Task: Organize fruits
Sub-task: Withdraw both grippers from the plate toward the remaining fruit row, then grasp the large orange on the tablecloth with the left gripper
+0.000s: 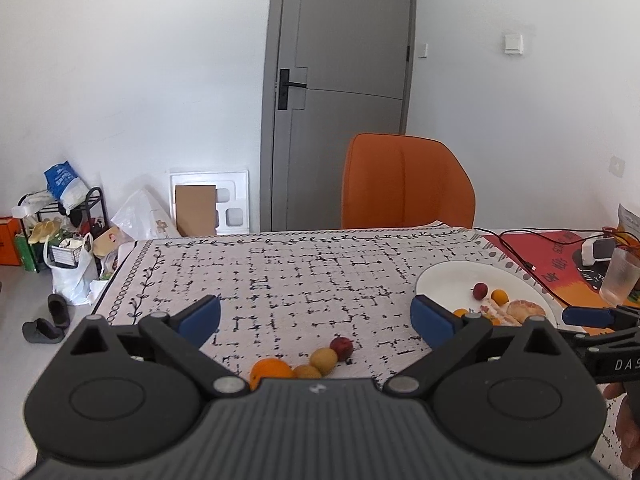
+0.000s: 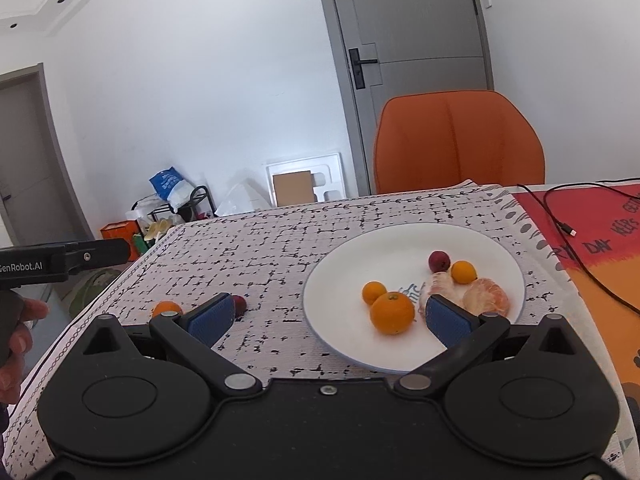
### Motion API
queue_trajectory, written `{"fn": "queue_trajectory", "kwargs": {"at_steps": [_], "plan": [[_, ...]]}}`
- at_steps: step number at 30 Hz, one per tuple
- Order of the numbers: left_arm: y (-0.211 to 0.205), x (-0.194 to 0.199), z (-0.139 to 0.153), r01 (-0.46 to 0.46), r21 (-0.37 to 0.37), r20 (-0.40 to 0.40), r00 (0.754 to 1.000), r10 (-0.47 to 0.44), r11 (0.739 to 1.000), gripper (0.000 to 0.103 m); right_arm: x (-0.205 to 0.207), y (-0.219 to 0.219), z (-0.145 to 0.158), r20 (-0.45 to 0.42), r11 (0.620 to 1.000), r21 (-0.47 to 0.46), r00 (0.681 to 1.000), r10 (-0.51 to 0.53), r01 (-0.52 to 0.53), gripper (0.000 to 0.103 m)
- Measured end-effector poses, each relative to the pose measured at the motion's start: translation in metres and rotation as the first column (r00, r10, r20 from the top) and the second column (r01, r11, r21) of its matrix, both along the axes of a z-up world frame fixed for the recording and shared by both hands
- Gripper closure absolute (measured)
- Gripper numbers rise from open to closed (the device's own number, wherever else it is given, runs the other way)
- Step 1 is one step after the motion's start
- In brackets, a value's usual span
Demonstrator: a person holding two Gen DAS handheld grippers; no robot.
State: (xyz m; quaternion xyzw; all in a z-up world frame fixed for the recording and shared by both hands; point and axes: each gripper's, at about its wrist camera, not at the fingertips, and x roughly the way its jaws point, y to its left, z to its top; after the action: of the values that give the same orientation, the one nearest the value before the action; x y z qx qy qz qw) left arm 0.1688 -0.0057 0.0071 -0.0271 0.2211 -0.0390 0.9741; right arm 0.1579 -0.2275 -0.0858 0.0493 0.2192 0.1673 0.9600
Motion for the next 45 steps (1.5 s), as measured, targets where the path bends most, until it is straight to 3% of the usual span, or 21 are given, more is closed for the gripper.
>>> {"fn": "queue_trajectory", "kwargs": {"at_steps": [12,24,32,37,45], "plan": [[0.02,-0.012,-0.011,-0.027,-0.024,-0.035,0.999,0.026,0.999,0.003,-0.001,0.014,0.0,-0.012,1.0,-0.003,1.0,0.027,-0.027,0.0],[0.04,-0.017,-0.02,-0.053,-0.051,-0.053,0.997,0.05,0.997,0.006,0.003,0.035,-0.003,-0.055,0.993,-0.008,0.991,0.121,-0.122,0.0],[0.044,-0.011,-0.03,-0.047,-0.062,-0.088,0.995,0.041,0.997,0.025,0.006,0.052,-0.006,-0.047,0.984,-0.051,0.985,0.167,-0.17,0.002],[0.045,-0.007,-0.038,-0.047,-0.07,-0.11,0.993,0.039,0.996,0.035,0.012,0.061,-0.009,-0.065,0.979,-0.059,0.979,0.192,-0.196,0.014],[0.045,0.004,-0.048,-0.04,-0.08,-0.133,0.991,0.03,0.996,0.038,0.019,0.069,-0.014,-0.082,0.972,-0.067,0.972,0.219,-0.225,0.018]]}}
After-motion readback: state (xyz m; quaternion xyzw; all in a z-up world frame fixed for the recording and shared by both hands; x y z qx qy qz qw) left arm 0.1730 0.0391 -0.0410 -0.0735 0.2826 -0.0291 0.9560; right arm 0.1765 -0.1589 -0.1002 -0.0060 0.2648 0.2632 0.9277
